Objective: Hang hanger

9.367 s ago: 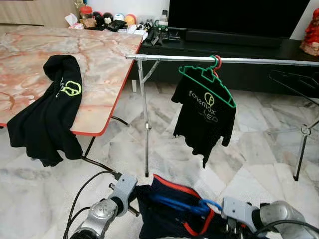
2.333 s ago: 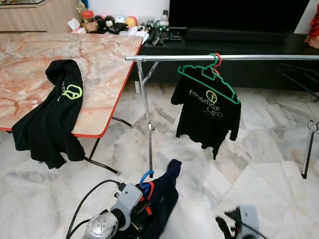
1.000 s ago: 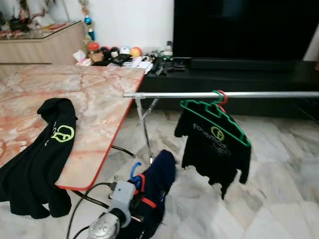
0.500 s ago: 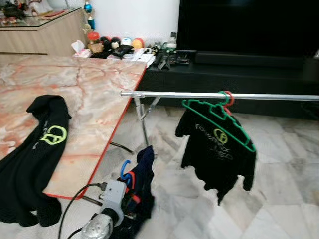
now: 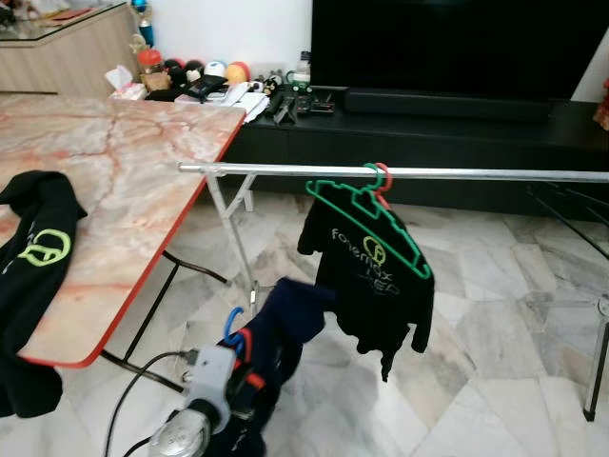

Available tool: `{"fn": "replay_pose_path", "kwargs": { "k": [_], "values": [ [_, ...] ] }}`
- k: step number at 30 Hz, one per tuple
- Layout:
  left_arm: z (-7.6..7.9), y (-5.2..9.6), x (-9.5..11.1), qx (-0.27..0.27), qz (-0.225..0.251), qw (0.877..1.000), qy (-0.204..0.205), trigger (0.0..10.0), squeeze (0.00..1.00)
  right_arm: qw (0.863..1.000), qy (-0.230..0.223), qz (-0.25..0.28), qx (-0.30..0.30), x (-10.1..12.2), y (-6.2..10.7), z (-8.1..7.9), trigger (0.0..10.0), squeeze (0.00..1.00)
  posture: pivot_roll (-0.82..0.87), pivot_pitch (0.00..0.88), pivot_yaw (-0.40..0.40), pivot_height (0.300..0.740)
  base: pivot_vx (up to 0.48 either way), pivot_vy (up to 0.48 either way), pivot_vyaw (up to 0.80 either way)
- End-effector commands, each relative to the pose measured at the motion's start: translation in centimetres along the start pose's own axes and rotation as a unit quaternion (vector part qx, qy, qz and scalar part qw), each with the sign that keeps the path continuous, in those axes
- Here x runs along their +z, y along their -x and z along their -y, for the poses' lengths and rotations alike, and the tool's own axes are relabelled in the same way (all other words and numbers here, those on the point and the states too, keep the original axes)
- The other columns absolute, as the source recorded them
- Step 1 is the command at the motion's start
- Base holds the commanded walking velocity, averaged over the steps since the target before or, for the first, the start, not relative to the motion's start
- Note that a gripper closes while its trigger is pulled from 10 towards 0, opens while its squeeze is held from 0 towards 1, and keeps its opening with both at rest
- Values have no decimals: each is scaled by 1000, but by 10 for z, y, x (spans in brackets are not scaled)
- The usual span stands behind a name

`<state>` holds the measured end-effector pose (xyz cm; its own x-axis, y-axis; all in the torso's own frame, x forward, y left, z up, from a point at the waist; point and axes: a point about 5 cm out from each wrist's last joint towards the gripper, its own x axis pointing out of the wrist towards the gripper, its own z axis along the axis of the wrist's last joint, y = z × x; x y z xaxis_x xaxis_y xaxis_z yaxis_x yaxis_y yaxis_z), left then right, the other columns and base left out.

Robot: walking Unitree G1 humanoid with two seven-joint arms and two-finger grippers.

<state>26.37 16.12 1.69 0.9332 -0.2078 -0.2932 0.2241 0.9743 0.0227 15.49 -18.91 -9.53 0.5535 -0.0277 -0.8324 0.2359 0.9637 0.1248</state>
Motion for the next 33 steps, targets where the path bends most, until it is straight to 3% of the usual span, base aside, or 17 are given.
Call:
{"fn": "replay_pose_path", "kwargs": {
  "k": [1, 13, 28, 33],
  "values": [
    [2, 0, 4, -1, 13, 1000, -1, 10000, 0, 1000, -6, -3, -13, -2, 2, 9, 10000, 0, -39, 73, 45, 740, 0, -439, 0],
    [-11, 13, -4, 0, 1, 1000, -14, 10000, 0, 1000, -13, -5, -13, -3, 2, 9, 10000, 0, -22, 65, 60, 740, 0, -438, 0],
    [0, 9, -2, -7, 8, 1000, -4, 10000, 0, 1000, -15, -1, -17, 0, 2, 12, 10000, 0, -22, 45, 41, 740, 0, -437, 0],
    [7, 8, -1, -17, 11, 1000, -16, 10000, 0, 1000, -13, 0, -19, 1, 2, 14, 10000, 0, -24, 42, 35, 740, 49, -220, 0]
  ]
}}
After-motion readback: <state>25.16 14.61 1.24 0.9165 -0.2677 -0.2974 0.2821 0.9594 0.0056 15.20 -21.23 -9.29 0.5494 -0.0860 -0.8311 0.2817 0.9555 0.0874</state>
